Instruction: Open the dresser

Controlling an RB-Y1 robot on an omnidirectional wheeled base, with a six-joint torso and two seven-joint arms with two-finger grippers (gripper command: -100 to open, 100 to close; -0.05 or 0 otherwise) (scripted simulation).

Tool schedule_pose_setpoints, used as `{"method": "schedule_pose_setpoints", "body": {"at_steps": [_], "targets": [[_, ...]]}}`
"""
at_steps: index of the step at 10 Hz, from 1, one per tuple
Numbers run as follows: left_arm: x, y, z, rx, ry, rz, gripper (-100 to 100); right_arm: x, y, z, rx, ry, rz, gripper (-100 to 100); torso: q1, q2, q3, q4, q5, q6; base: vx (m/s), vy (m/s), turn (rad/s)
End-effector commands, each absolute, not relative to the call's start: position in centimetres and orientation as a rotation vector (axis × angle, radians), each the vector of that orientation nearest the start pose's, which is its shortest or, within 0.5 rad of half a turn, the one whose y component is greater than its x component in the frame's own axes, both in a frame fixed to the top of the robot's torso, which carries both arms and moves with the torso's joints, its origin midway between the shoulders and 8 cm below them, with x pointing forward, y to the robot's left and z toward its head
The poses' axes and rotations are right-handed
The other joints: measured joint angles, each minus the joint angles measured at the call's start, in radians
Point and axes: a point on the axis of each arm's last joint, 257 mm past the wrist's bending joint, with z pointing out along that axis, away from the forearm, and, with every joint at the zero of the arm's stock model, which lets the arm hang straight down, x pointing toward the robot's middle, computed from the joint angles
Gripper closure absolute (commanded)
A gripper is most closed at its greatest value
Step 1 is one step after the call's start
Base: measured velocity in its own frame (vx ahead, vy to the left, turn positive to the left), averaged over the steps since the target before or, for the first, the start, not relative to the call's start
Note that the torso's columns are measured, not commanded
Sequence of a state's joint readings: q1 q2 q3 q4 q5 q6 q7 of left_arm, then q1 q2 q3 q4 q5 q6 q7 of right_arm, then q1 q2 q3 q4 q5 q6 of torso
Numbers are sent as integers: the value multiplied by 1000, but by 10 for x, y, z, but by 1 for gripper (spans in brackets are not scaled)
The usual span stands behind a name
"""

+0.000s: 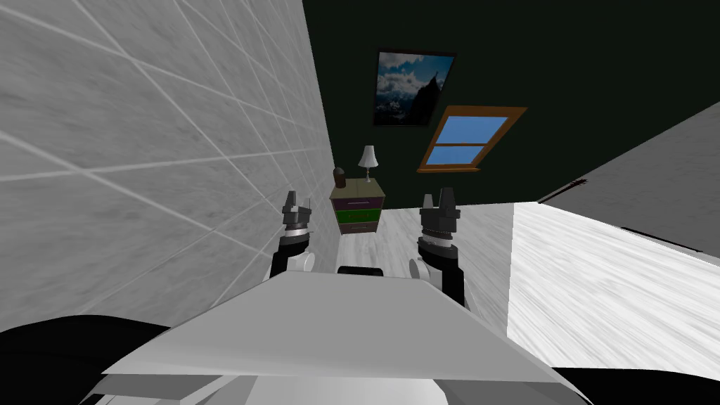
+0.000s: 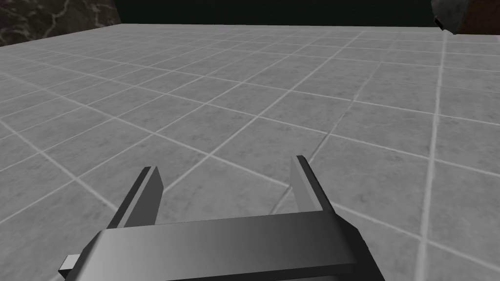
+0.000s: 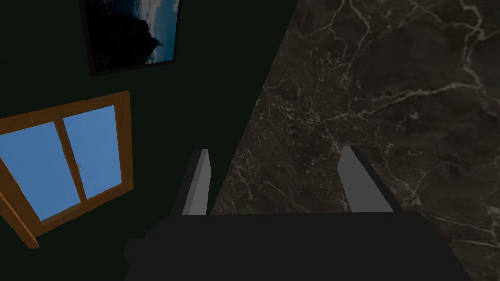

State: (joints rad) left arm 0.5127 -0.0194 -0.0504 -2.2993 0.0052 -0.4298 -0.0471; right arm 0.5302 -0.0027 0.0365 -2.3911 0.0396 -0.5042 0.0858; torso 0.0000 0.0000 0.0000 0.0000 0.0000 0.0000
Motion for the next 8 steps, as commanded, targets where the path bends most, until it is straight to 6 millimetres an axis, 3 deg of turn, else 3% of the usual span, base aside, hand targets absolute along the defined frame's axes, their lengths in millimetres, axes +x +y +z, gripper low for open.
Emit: {"method": "schedule_pose_setpoints", "body": {"at_steps": [1,8], "targets": [[353,268,15,-713,649,-1294,0,320,-261,64,535,593,1241,0,0,40,-82,41,0,0,0,0,0],[353,268,15,-713,649,-1294,0,320,-261,64,534,593,1241,0,0,544,-1087,544,0,0,0,0,0]]}}
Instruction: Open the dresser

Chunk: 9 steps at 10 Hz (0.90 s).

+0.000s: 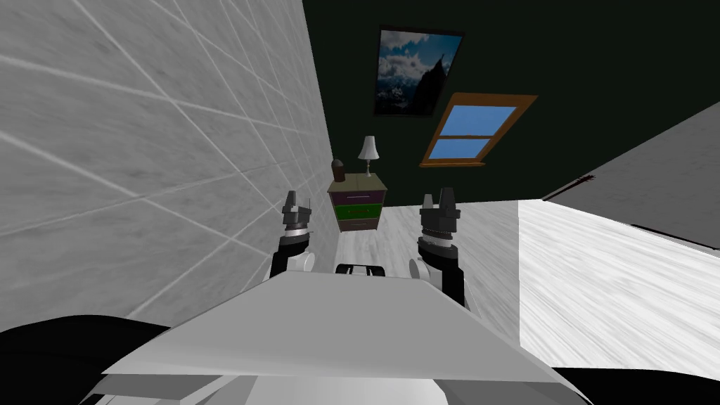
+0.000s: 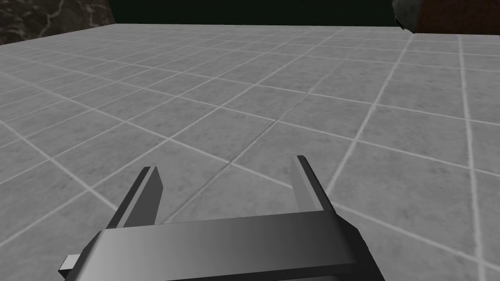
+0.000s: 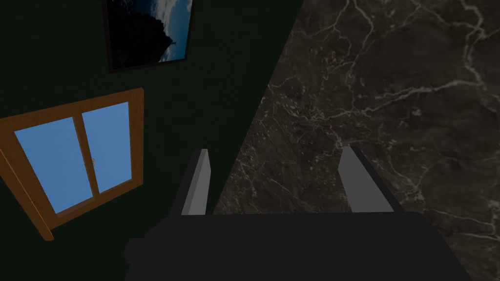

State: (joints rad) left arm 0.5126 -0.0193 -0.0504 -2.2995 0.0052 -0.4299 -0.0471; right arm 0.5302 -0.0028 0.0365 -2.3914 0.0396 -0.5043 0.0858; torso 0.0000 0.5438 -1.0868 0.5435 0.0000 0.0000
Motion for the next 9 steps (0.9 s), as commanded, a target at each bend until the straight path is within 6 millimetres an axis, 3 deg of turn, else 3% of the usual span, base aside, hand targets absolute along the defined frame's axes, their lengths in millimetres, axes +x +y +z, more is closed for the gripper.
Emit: {"method": "schedule_pose_setpoints", "body": {"at_steps": [1,2,4,9], "targets": [[353,268,15,-712,649,-1294,0,320,-261,64,534,593,1241,0,0,74,-148,74,0,0,0,0,0],[354,264,11,-689,681,-1295,-100,320,-261,64,534,593,1241,0,0,148,-295,148,0,0,21,-4,0],[357,261,3,-657,723,-1296,-100,320,-261,64,535,593,1241,0,0,189,-385,190,0,0,43,-17,0],[363,262,-27,-605,789,-1297,-100,320,-261,64,535,593,1241,0,0,193,-390,194,0,0,94,-26,1]]}}
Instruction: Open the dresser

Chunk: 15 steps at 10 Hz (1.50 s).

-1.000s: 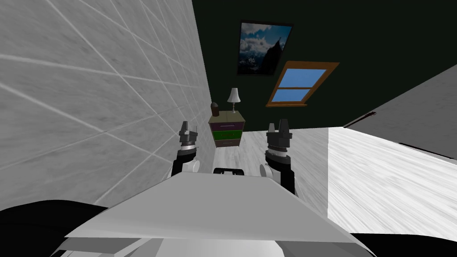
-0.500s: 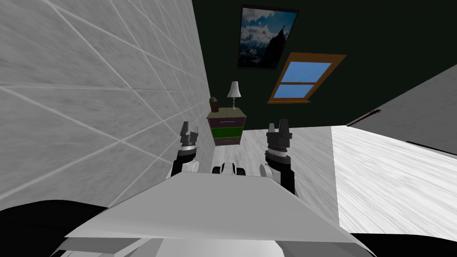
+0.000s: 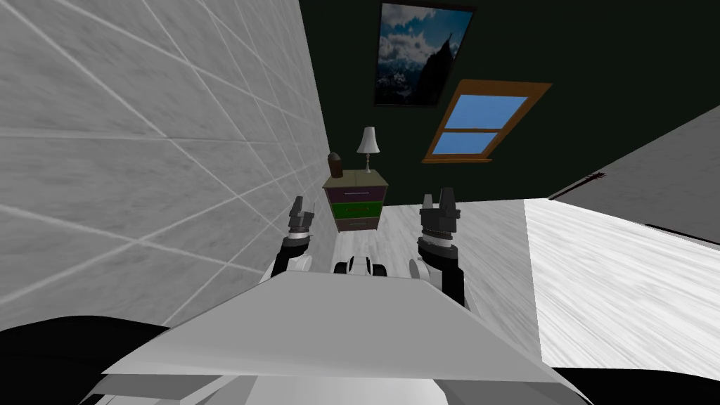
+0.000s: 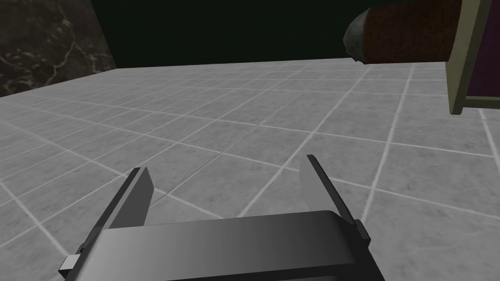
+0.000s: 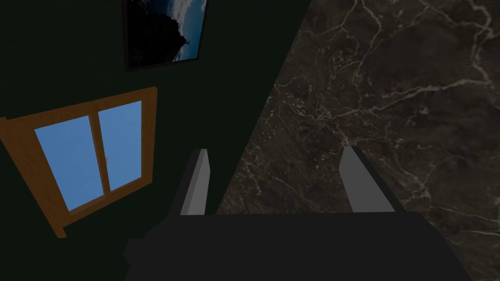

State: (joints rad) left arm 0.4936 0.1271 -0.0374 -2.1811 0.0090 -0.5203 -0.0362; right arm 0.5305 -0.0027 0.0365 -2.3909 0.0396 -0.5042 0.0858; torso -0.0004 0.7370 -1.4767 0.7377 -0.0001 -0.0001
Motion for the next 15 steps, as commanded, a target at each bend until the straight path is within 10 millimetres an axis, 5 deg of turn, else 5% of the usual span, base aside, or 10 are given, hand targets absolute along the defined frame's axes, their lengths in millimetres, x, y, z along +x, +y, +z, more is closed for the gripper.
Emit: {"method": "schedule_pose_setpoints", "body": {"at_steps": [1,15], "targets": [[364,263,-33,-597,793,-1299,-100,320,-261,64,535,593,1241,0,0,0,0,0,0,0,120,-37,1],[361,293,-115,-594,790,-1303,-100,320,-261,64,535,593,1241,0,0,1,1,0,0,0,113,-35,1]]}}
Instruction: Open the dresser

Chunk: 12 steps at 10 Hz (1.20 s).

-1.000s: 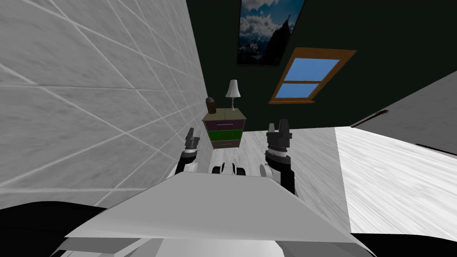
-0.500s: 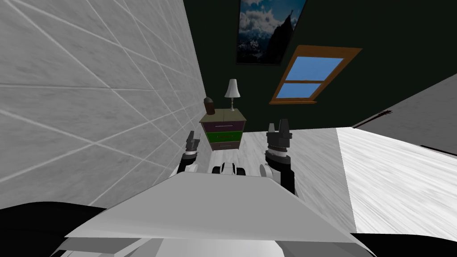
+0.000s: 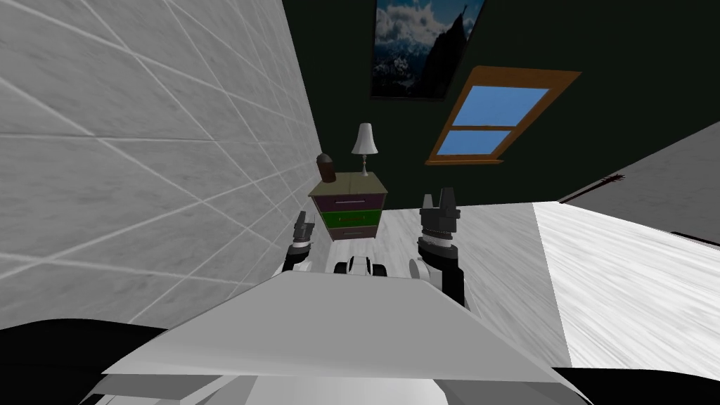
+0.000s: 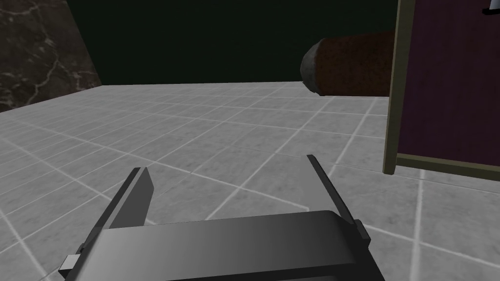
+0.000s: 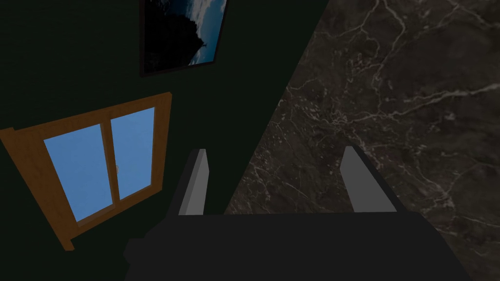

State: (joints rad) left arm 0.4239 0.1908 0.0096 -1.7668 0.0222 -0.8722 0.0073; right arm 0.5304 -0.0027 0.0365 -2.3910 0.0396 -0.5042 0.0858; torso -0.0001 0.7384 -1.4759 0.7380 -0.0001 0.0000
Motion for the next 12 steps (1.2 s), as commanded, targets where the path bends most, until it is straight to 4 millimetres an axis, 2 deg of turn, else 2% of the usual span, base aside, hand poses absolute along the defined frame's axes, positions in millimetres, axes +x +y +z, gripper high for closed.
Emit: {"method": "schedule_pose_setpoints", "body": {"at_steps": [1,12], "targets": [[362,294,-120,-604,798,-1298,-100,320,-261,64,535,593,1241,0,1,0,0,0,0,0,83,-15,0],[348,310,-177,-644,778,-1300,-100,320,-261,64,535,593,1241,0,0,0,0,0,0,0,94,-32,0]]}}
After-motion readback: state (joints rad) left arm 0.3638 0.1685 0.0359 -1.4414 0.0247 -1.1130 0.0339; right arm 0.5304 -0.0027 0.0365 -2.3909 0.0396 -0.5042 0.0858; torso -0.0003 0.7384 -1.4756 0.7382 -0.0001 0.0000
